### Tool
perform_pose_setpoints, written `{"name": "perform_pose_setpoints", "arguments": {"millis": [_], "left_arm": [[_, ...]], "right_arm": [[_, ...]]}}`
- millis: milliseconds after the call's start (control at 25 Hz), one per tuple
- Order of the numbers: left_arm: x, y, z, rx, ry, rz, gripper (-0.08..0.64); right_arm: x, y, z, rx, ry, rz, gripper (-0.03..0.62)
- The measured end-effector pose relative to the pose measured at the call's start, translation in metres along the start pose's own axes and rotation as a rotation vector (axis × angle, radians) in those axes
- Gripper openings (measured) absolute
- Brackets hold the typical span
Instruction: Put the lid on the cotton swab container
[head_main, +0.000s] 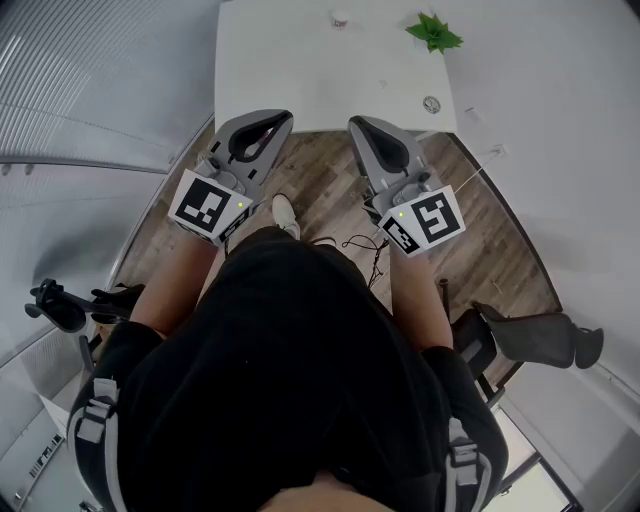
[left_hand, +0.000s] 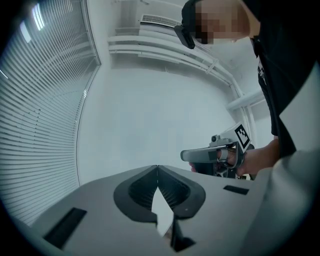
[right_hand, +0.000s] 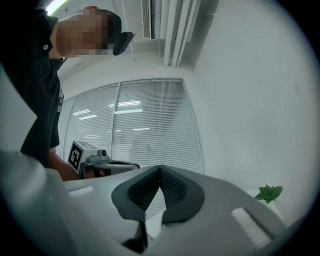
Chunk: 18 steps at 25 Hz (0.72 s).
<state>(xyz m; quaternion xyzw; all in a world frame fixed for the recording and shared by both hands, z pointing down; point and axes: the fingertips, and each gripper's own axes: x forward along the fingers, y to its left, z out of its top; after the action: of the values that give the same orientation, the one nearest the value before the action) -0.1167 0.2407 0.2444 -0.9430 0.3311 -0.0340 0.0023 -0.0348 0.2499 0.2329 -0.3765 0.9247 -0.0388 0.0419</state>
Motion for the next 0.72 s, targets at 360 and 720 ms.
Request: {"name": "perform_pose_setpoints", "arguments": {"millis": [360, 720], "left_arm": [[-0.002, 0.004, -0.002, -0.011, -0.005, 0.007, 0.011], [0.001, 0.011, -0.007, -0.015, 0.004, 0.011, 0.011]], "right_arm": [[0.002, 0.001, -0.006, 0.008, 0.012, 0.004, 0.011], [0.009, -0.004, -0.013, 0.024, 0.021, 0.004, 0.011]]}}
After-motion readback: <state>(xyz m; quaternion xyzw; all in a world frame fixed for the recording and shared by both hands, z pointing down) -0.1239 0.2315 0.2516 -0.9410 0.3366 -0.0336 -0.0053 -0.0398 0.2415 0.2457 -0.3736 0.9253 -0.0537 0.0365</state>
